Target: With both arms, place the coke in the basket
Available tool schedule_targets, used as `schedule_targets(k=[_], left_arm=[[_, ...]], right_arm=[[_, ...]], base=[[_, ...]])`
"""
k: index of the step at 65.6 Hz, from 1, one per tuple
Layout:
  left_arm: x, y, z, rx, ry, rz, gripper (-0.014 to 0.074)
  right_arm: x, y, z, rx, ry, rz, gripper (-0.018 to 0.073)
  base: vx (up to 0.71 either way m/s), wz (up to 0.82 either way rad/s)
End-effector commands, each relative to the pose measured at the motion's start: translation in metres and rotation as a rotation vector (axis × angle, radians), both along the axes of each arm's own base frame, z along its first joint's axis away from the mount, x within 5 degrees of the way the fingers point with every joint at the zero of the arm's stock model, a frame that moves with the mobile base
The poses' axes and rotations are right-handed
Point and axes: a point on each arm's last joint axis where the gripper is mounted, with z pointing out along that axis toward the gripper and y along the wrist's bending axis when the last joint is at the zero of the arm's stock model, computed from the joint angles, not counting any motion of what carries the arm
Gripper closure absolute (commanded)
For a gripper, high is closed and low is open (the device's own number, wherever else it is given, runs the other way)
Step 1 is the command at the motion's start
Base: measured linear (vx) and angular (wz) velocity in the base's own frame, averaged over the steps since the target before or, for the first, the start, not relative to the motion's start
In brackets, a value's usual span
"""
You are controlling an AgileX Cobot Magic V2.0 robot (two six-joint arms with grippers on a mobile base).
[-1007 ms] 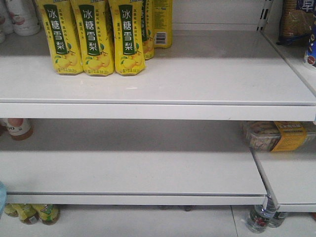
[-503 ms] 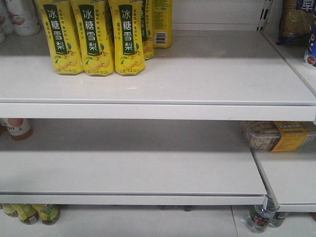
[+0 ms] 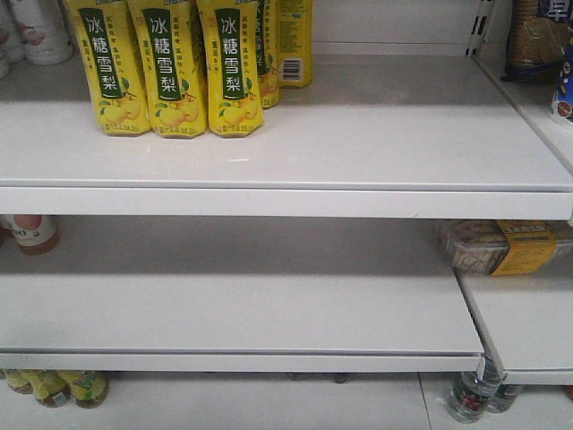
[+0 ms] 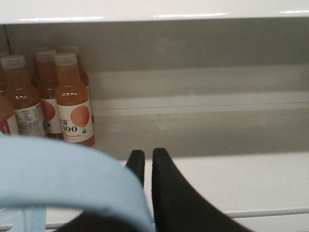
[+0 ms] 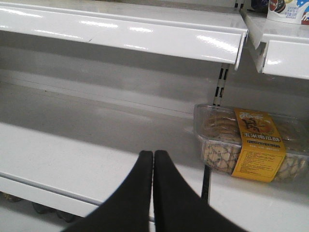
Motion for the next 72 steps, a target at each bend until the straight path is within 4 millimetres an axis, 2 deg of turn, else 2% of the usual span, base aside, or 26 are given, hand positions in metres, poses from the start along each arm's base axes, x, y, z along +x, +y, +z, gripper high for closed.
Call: schedule_targets(k=[1, 72], left_arm=[[-0.0014, 0.0007, 0.0102, 0.073, -0.13, 0.005, 0.0602], [-0.0031, 0.0006, 0.0108, 0.064, -0.147, 0.004, 0.0602]], right_arm=[[0.0006, 0.0022, 0.0131, -0.005, -0.067, 0.021, 0.0568], [0.0006, 0.0022, 0.0131, -0.005, -0.067, 0.021, 0.0568]], base=[[0.0, 0.0], [0.0, 0.0]])
